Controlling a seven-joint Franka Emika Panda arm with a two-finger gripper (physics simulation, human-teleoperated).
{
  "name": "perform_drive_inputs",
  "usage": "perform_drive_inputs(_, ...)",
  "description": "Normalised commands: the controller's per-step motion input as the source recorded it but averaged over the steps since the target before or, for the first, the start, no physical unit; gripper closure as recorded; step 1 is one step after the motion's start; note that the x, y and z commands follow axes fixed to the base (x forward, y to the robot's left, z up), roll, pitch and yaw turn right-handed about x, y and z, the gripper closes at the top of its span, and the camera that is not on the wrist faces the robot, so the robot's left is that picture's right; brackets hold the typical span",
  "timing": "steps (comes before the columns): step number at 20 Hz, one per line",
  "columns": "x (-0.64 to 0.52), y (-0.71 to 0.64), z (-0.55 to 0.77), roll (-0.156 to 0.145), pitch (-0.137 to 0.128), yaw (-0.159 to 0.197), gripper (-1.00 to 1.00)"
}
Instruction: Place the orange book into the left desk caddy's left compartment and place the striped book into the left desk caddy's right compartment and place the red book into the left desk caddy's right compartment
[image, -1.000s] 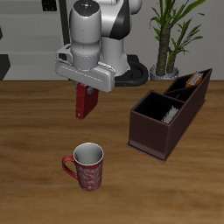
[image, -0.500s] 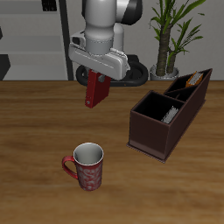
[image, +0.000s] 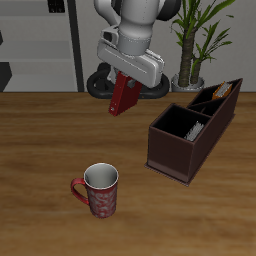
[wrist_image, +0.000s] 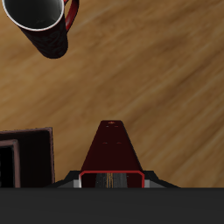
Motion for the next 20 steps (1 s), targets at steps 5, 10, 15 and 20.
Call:
perform_drive_inputs(5, -0.03, 0.66, -0.03, 0.068, 0.006, -0.004, 1.0)
perform_drive_inputs(10, -0.01, 0.4, -0.06, 0.025, -0.007, -0.008, 1.0)
perform_drive_inputs(15, -0.14, 0.51, 0.06, 0.058, -0.059, 0.027, 1.0)
perform_drive_inputs(20, -0.03, 0.45, 0.12, 0.104, -0.023, 0.041, 1.0)
